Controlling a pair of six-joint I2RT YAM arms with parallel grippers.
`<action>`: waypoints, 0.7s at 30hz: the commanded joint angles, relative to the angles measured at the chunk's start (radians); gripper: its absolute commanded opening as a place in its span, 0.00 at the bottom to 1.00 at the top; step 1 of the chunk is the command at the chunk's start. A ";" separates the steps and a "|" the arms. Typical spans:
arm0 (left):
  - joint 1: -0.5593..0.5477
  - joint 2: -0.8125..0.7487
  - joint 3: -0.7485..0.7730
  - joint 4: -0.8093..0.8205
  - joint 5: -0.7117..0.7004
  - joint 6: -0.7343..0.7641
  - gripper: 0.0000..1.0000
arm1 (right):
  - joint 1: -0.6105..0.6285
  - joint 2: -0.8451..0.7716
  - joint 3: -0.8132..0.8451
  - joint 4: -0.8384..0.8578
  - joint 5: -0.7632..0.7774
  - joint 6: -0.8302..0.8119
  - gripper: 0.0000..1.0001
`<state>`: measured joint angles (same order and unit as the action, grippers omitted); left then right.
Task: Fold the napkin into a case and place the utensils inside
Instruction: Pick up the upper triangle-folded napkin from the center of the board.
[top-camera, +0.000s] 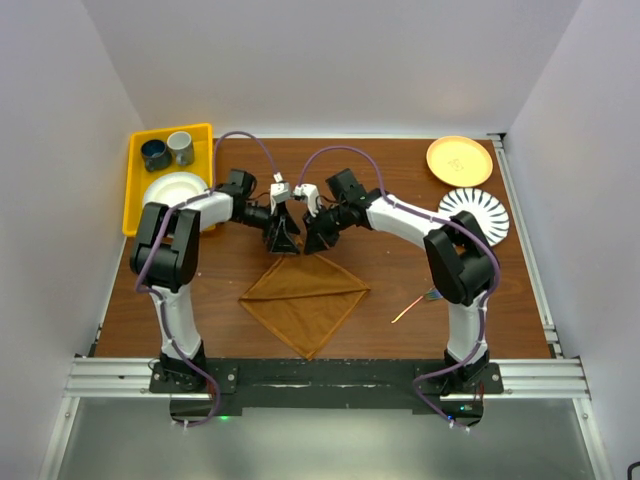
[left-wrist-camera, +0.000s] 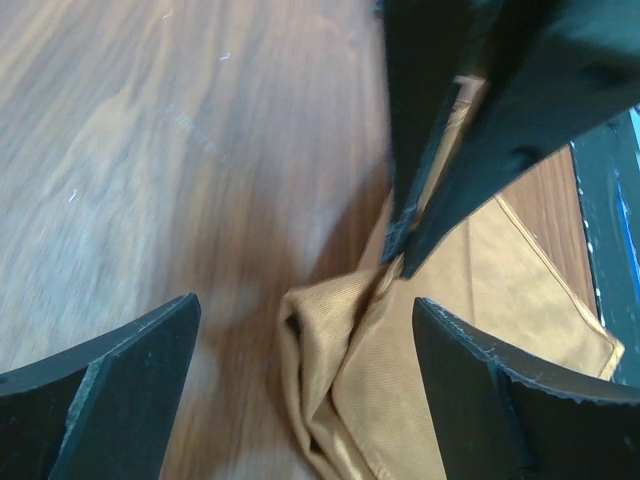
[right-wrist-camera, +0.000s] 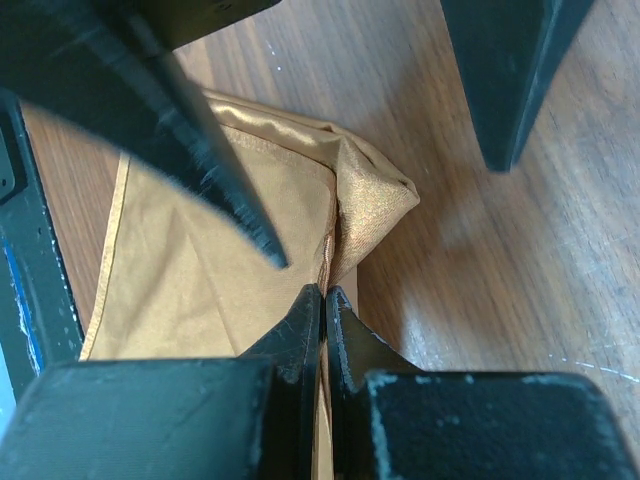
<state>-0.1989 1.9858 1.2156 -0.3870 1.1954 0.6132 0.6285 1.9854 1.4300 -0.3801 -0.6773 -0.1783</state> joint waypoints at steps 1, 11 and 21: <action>-0.019 0.015 0.071 -0.202 0.076 0.236 0.94 | 0.005 -0.054 -0.002 0.007 -0.030 -0.023 0.00; -0.020 0.013 0.071 -0.233 0.084 0.276 0.68 | 0.005 -0.065 -0.003 0.004 -0.028 -0.033 0.00; -0.020 -0.024 0.019 -0.128 0.078 0.188 0.32 | 0.008 -0.063 0.001 0.000 -0.036 -0.030 0.00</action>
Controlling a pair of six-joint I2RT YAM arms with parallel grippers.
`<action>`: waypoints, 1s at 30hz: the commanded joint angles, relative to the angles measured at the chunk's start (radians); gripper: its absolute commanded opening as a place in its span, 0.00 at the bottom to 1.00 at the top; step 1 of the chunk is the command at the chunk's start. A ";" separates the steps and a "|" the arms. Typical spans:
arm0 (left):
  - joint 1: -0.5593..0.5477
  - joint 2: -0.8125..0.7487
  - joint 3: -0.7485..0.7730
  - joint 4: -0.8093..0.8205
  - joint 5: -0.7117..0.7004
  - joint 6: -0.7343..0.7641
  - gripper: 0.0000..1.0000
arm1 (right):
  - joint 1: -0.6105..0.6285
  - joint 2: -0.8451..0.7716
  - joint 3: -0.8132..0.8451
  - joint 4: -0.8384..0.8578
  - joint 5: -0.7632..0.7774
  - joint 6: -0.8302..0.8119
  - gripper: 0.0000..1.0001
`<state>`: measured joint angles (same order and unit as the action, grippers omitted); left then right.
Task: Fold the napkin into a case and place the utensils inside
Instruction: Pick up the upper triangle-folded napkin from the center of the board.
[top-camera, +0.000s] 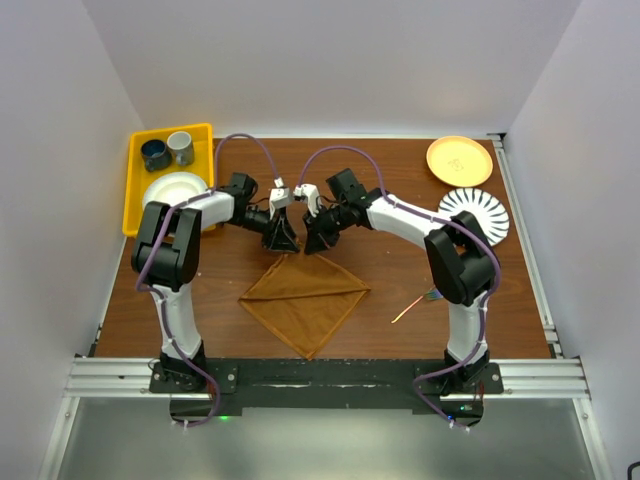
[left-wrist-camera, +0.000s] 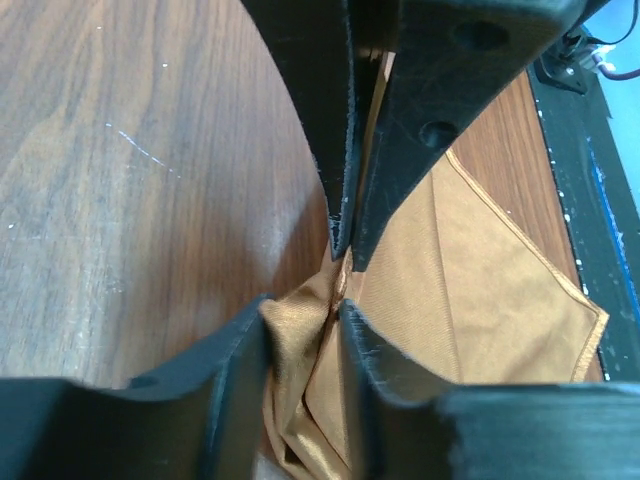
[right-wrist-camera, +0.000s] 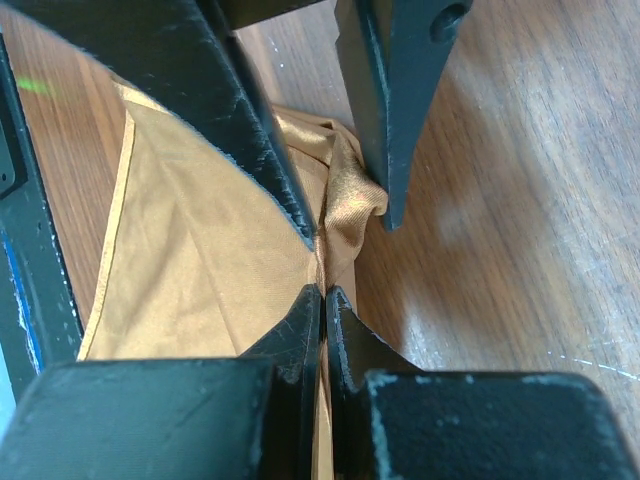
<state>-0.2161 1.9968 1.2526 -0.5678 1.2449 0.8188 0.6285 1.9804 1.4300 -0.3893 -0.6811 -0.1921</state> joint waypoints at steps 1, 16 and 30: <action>-0.003 -0.036 -0.019 0.054 0.028 -0.017 0.29 | 0.008 -0.058 0.003 0.009 -0.032 -0.017 0.00; -0.002 -0.105 -0.073 -0.003 0.016 0.092 0.00 | -0.095 -0.156 -0.074 -0.163 0.047 -0.095 0.75; -0.002 -0.239 -0.134 -0.043 0.011 0.233 0.00 | -0.118 -0.109 -0.186 -0.255 0.065 -0.277 0.68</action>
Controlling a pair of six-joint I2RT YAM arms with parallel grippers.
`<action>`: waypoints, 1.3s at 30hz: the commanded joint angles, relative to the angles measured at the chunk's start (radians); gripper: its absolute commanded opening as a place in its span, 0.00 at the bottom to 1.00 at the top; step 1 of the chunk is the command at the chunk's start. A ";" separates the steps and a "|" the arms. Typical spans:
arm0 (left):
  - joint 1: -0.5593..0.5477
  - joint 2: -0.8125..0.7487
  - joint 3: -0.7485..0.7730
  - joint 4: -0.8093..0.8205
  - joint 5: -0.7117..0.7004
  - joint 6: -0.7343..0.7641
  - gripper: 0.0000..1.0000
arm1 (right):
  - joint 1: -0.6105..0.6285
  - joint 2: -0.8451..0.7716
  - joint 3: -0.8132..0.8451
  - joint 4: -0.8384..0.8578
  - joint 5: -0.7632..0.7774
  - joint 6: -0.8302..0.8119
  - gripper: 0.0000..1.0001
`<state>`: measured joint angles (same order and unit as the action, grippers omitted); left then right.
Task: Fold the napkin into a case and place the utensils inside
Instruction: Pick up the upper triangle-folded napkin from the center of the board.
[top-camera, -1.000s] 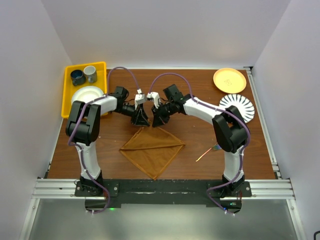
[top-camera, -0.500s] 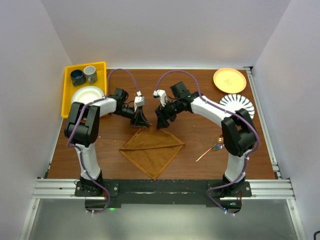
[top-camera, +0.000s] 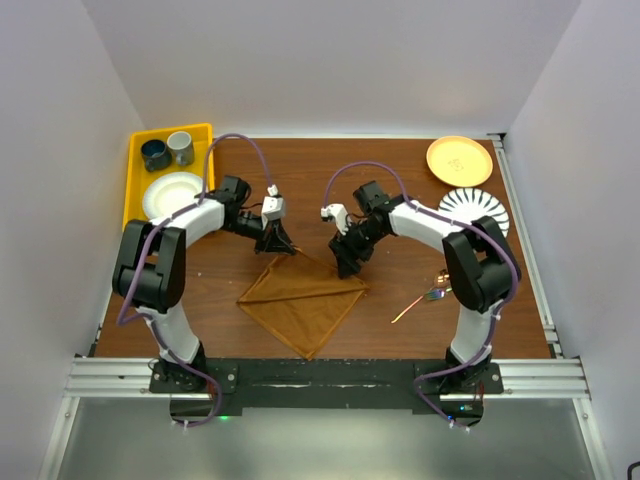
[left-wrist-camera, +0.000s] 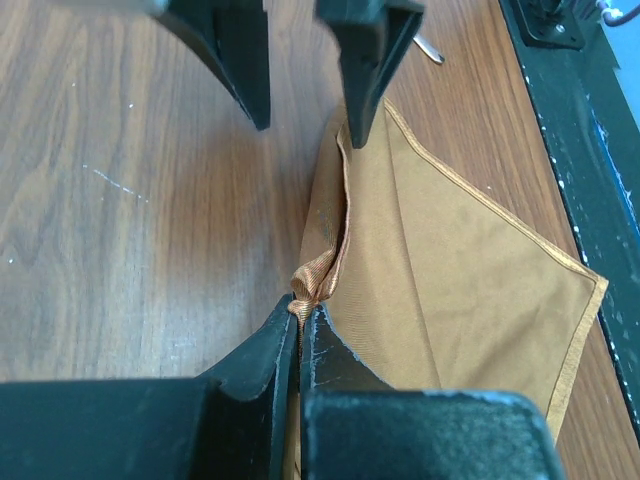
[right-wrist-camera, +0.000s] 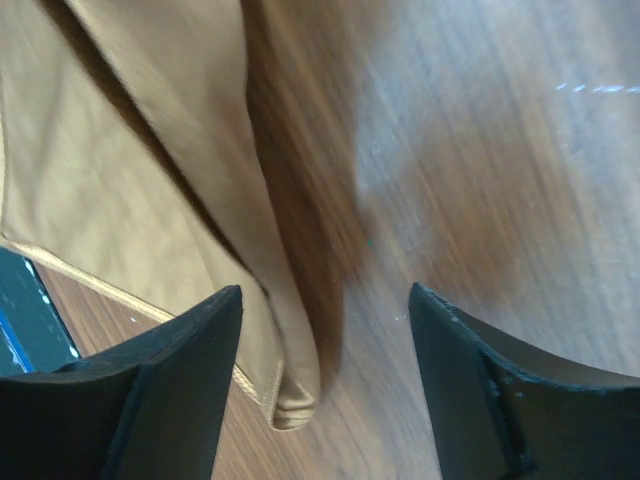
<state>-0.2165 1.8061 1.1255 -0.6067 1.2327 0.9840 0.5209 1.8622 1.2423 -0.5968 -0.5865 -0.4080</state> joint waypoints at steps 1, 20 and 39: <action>-0.001 -0.047 -0.006 -0.007 0.021 0.073 0.00 | -0.010 0.008 -0.006 -0.055 -0.038 -0.066 0.67; 0.016 -0.040 0.010 0.002 0.031 0.077 0.00 | -0.094 0.136 -0.027 -0.193 -0.254 -0.143 0.47; 0.035 -0.025 0.005 0.053 0.027 0.042 0.00 | -0.124 0.226 0.013 -0.288 -0.351 -0.201 0.24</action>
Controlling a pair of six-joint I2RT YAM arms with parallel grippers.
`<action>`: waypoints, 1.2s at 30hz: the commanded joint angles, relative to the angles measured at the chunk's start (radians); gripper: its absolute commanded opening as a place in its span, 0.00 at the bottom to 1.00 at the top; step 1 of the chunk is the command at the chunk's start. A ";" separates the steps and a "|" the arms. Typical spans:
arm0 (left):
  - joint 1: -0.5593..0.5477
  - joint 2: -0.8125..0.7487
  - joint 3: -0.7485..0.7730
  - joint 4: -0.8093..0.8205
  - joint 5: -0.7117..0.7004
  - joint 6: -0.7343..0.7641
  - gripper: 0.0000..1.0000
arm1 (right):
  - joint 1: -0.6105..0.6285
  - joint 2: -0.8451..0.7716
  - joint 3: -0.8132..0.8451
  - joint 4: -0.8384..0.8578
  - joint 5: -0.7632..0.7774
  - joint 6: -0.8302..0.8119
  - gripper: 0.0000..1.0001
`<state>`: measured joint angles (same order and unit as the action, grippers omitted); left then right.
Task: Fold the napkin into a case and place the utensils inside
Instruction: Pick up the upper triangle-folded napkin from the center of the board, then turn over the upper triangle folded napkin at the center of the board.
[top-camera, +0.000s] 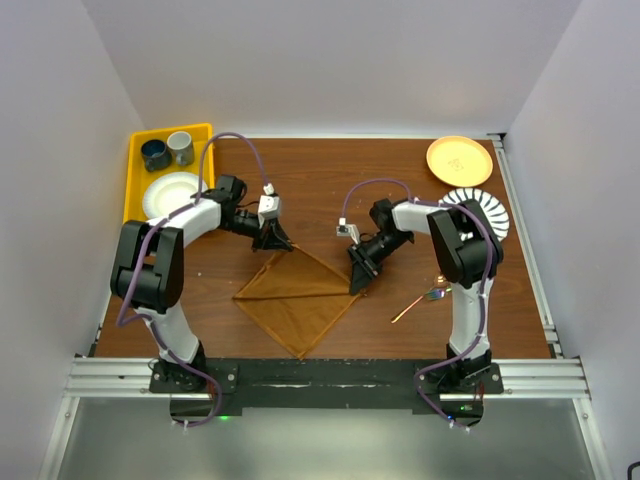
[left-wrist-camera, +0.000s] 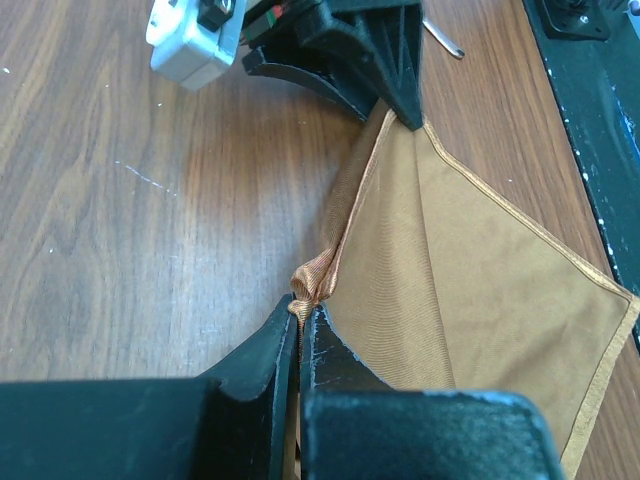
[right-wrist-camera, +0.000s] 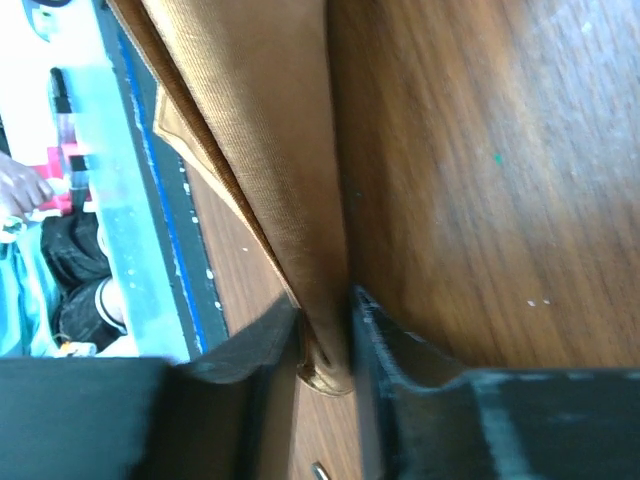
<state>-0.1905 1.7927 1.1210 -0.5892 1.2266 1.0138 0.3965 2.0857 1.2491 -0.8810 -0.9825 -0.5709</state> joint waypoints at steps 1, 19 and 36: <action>0.010 -0.010 0.011 0.034 0.031 0.012 0.00 | 0.002 -0.007 0.007 -0.004 0.048 -0.038 0.11; 0.071 0.045 0.439 -0.009 -0.099 0.080 0.00 | 0.001 -0.266 0.376 0.264 0.746 0.062 0.00; 0.103 -0.073 0.073 0.043 -0.118 0.437 0.00 | 0.166 -0.473 -0.178 0.823 1.071 -0.253 0.00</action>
<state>-0.1131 1.7344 1.3212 -0.4355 1.1481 1.2369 0.5072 1.6272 1.2682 -0.1818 -0.0570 -0.6930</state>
